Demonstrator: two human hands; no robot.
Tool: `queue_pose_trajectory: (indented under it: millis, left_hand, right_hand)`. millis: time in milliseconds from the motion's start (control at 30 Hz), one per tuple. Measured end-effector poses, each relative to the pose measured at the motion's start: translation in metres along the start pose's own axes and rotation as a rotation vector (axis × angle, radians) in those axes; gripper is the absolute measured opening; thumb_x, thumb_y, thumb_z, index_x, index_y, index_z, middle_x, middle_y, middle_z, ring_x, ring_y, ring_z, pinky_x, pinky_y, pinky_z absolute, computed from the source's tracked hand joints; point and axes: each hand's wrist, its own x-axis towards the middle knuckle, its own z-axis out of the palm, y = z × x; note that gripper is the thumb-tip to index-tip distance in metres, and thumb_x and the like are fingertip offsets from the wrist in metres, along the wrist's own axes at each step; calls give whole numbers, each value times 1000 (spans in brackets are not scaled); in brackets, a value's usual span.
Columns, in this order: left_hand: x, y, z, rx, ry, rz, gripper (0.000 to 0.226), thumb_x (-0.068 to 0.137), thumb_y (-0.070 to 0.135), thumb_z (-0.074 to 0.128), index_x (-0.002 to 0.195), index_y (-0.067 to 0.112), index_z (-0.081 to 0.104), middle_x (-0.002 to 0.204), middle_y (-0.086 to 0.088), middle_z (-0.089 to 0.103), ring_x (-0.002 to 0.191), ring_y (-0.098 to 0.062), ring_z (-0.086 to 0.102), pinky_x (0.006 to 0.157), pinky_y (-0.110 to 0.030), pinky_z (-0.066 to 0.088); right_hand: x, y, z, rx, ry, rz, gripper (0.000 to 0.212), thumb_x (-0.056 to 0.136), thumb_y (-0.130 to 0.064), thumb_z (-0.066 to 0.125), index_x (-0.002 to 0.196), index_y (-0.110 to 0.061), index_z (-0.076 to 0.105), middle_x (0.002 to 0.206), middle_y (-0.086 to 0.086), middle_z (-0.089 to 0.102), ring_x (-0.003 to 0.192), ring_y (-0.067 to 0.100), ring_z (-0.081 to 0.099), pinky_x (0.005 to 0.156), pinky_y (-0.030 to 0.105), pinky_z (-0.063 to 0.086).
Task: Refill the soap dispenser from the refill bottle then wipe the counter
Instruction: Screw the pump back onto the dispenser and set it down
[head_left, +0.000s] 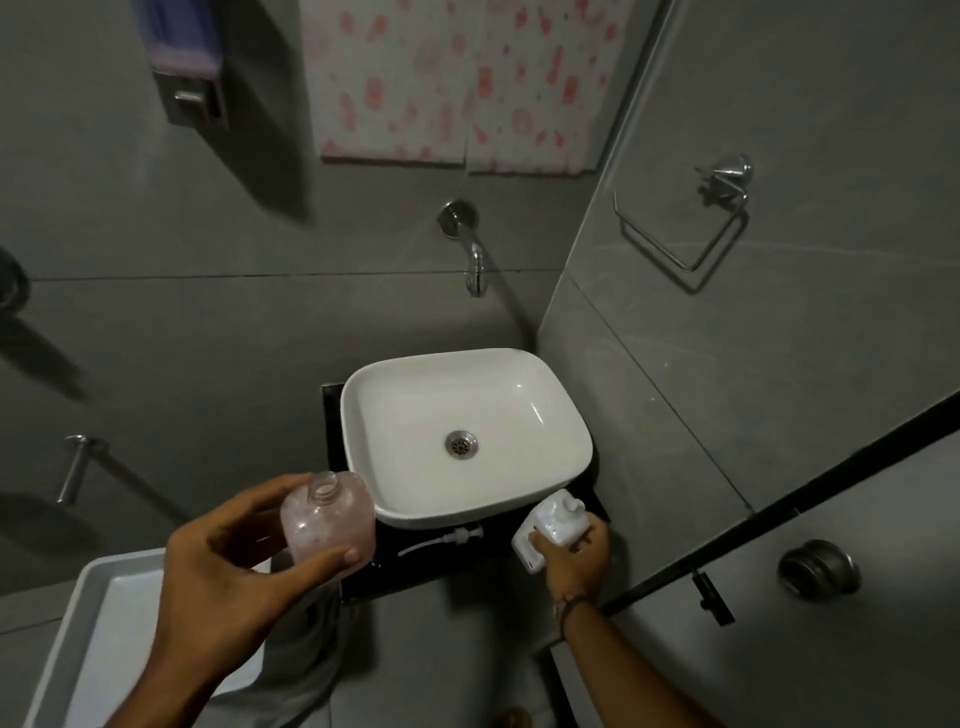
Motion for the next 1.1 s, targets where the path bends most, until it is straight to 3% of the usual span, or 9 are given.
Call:
queue_pose_trajectory:
  millis: [167,267,567,900,1100]
  left_hand:
    - [1,-1,8,-28,-1,-41,67,42,15,98,105,31,83,103,11,85,91,-7,82,75,-15,64]
    - [1,-4,10,-38,7,-45,69,42,11,98,107,25,82,103,9,85,90,-9,82,75,-17,65]
    - [4,-14,9,-12,11,-30,72,44,12,101,111,31,82,107,8,85,93,-9,82,79,-18,64]
    - [7,-11,16,-2,0,-18,71,46,16,101,111,37,83,108,8,85,94,-12,82,79,-18,65]
    - [7,-10,14,-7,3,-40,74,45,34,110,113,36,82,109,7,84,94,-13,82,76,-23,66]
  right_hand:
    - [23,-8,12,-10,122,91,72,57,6,92,118,-10,56,124,15,64,107,37,64,92,57,56]
    - [30,-8,16,-58,148,109,73,56,4,93,117,-8,55,127,17,62,110,40,63,93,57,55]
    - [42,-8,18,-152,74,65,79,52,1,96,120,-5,56,127,19,60,115,41,61,93,58,55]
    - [35,-5,15,-113,40,104,97,47,1,98,131,-14,52,132,14,60,112,40,63,90,59,57]
    - [29,1,15,-109,72,175,124,45,4,99,150,-9,34,149,19,45,128,43,53,103,62,47]
